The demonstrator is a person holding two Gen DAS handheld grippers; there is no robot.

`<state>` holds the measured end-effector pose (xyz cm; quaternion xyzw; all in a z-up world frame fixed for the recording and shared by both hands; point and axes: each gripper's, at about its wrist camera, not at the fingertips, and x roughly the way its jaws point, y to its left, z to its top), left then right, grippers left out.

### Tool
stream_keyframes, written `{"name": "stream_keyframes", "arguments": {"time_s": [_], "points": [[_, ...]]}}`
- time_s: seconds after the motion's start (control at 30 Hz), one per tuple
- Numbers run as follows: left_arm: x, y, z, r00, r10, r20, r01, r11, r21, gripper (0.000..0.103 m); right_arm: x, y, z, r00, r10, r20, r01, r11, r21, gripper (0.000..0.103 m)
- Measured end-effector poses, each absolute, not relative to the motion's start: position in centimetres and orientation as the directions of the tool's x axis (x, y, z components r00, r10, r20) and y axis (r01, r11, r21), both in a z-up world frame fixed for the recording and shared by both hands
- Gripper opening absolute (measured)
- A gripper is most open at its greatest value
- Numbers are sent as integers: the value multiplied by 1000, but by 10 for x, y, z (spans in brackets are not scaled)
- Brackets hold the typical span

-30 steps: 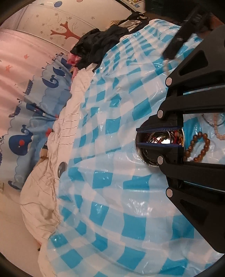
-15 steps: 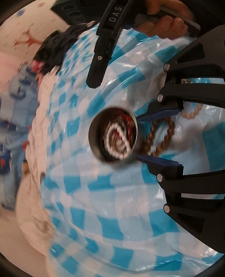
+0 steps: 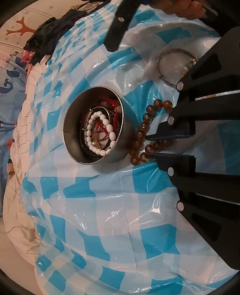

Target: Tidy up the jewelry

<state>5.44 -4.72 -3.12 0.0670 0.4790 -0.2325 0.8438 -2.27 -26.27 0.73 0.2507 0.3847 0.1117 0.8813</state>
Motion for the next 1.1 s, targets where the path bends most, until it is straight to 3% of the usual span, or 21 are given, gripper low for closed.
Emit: {"name": "stream_keyframes", "arguments": {"time_s": [0.3, 0.37, 0.43, 0.7, 0.8, 0.87, 1.1], "points": [[55, -42, -19, 458, -334, -824, 438, 891, -118, 1, -21, -261, 6, 673, 397, -624, -5, 846, 533, 34], [59, -43, -26, 440, -322, -838, 430, 895, -118, 8, -21, -260, 5, 672, 398, -624, -6, 846, 533, 34], [61, -45, -32, 434, -306, -847, 423, 900, -109, 24, -21, -260, 5, 670, 401, -624, -6, 844, 536, 34], [55, -50, -33, 458, -272, -847, 416, 907, -67, 32, -21, -260, 6, 669, 407, -621, -10, 841, 541, 34], [57, -52, -40, 448, -267, -853, 418, 906, -65, 29, -20, -259, 6, 667, 412, -621, -14, 840, 542, 34], [55, -58, -41, 449, -262, -854, 442, 896, -42, 11, -20, -258, 6, 667, 410, -622, -14, 841, 540, 34], [48, -47, -19, 409, -357, -840, 474, 870, -139, 10, -20, -259, 6, 667, 409, -623, -10, 841, 541, 34]]}}
